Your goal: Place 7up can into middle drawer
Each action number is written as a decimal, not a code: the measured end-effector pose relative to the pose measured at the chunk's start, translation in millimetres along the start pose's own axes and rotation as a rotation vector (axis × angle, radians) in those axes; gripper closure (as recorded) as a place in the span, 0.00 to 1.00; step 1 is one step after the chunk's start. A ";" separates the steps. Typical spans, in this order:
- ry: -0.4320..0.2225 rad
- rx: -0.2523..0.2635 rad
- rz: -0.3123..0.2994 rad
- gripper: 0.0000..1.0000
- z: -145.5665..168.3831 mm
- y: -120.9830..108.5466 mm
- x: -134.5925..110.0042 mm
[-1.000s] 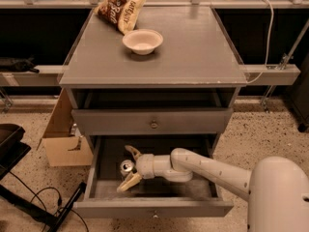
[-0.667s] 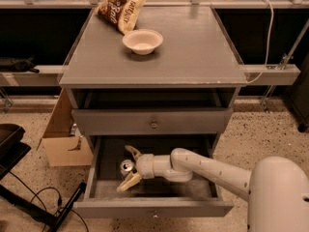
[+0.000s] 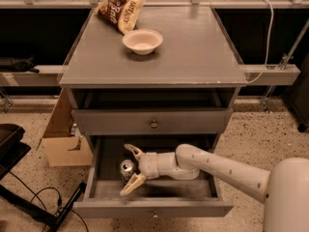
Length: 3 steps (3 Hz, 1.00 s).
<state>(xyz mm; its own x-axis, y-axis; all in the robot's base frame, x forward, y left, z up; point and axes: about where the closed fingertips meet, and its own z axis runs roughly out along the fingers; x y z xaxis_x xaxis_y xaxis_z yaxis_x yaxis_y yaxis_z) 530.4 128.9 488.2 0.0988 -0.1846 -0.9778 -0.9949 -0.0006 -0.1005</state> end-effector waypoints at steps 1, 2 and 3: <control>0.025 -0.087 -0.016 0.00 -21.5 26.7 -25.4; 0.082 -0.175 -0.021 0.00 -53.9 59.9 -58.2; 0.161 -0.252 -0.005 0.00 -88.7 91.1 -86.1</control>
Offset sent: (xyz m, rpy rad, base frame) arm -0.1115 -0.0804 0.1080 -0.1885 0.0199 0.2624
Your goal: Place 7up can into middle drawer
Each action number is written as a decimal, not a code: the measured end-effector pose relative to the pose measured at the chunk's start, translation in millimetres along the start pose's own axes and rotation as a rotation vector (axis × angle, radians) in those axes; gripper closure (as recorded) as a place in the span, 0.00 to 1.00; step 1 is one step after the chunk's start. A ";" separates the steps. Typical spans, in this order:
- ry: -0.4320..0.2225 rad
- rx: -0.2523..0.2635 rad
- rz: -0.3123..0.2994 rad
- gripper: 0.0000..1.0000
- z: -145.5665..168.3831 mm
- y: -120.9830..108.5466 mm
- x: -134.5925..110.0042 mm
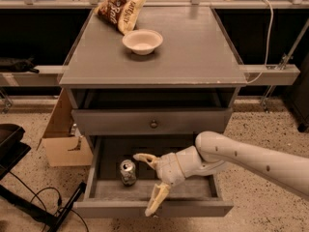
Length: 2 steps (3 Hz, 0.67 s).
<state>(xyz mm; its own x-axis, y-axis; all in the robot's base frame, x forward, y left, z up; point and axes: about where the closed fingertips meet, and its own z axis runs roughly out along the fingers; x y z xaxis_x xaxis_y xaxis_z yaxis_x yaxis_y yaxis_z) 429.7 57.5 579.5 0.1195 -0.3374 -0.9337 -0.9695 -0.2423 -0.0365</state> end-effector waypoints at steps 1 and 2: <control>0.091 -0.021 0.036 0.00 -39.1 29.8 -24.5; 0.257 0.088 0.119 0.00 -90.7 55.0 -52.2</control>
Offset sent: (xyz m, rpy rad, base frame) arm -0.0419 -0.1292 0.1454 -0.4237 -0.0526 -0.3016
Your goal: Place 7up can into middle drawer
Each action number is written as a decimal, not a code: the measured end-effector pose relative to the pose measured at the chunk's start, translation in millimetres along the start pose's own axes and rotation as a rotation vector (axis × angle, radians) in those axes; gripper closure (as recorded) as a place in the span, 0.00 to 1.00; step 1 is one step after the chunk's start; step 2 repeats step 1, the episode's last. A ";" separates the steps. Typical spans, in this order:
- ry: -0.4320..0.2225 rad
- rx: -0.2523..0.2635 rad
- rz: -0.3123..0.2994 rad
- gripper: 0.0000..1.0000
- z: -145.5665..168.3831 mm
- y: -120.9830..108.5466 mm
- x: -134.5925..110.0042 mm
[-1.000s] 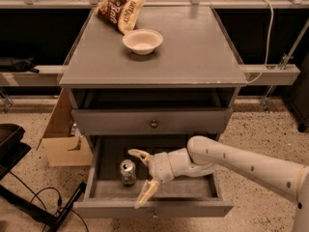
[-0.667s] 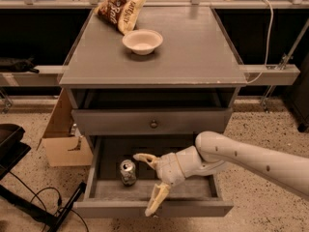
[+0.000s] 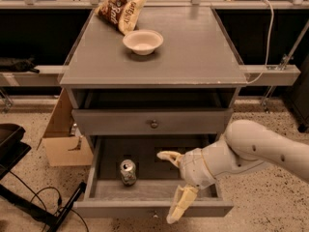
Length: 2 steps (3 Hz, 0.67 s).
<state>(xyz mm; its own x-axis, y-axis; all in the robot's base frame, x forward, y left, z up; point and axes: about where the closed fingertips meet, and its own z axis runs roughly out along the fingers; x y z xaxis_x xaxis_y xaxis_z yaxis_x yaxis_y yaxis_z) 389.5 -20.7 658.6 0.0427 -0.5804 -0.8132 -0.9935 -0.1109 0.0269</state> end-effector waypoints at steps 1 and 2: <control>0.159 0.151 0.072 0.00 -41.8 -2.4 -6.9; 0.159 0.151 0.072 0.00 -41.8 -2.4 -6.9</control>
Offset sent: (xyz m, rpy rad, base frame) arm 0.0000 0.0000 0.0000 0.0000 0.0000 0.0000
